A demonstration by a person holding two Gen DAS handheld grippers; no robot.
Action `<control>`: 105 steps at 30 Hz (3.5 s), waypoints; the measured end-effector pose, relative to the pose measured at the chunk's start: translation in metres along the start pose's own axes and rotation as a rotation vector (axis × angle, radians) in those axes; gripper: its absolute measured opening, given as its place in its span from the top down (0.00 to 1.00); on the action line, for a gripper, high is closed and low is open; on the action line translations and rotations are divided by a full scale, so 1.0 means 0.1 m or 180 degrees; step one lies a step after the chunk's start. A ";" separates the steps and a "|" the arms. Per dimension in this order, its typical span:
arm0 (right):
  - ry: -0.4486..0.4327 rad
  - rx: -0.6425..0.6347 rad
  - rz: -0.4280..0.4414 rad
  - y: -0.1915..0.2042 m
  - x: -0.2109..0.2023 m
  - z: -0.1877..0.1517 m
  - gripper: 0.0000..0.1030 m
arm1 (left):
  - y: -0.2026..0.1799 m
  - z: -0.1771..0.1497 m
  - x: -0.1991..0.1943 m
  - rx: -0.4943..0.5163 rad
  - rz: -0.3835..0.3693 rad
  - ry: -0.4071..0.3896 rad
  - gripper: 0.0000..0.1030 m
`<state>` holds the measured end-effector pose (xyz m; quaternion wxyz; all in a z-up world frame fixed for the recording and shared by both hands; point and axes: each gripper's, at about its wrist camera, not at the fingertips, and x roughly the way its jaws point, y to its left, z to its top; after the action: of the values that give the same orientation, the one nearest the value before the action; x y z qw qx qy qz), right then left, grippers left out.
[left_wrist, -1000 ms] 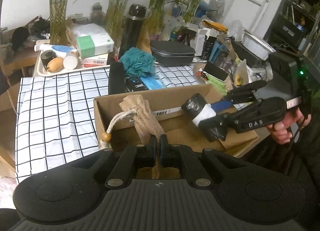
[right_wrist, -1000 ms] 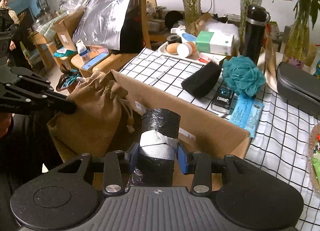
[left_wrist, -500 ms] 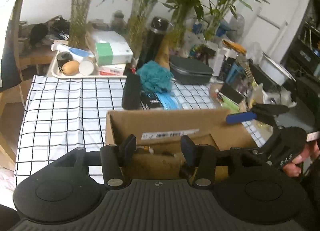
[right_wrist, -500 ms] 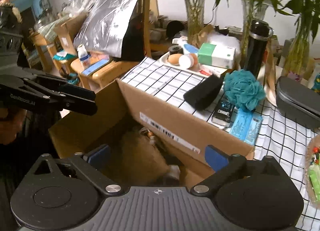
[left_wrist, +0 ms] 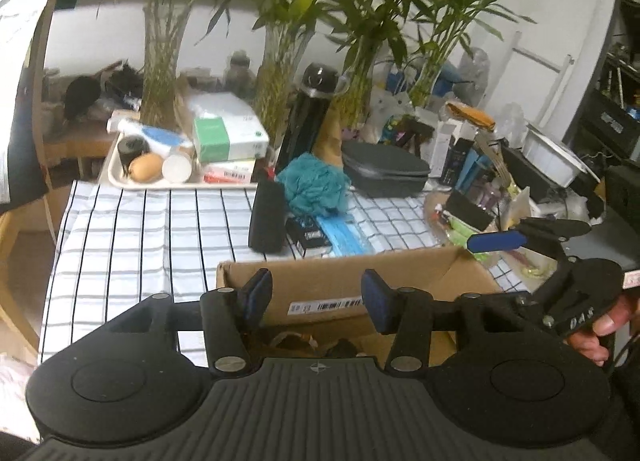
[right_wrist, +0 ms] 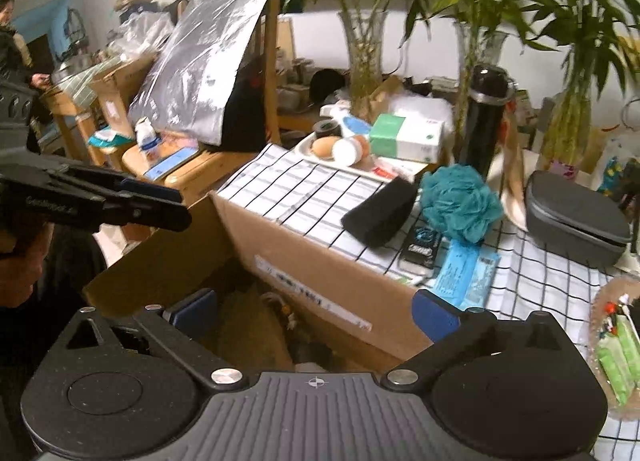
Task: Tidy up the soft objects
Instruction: 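Move the left tool to the black foam sponge and close on it, then lift the sponge with the left tool while the right tool approaches the blue wipes packet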
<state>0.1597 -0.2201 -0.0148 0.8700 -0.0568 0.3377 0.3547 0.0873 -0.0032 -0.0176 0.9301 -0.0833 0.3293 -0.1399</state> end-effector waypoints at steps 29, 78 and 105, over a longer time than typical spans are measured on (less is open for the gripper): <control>-0.0417 0.0694 -0.0844 -0.66 -0.02 0.07 0.00 | 0.46 0.22 0.14 -0.0054 0.0064 -0.0234 0.53; 0.0169 0.1196 -0.1315 -1.49 0.59 0.04 0.00 | 0.86 0.47 2.16 0.0499 -0.0246 0.0523 0.24; 0.0307 0.1025 -0.1381 -1.48 0.69 0.08 0.00 | 0.66 0.39 2.51 0.0883 -0.0108 0.0773 0.61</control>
<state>0.2968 -0.2876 -0.0728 0.9064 -0.0056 0.4108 0.0986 0.3126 -0.0169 -0.1515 0.8836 0.0578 0.4153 -0.2086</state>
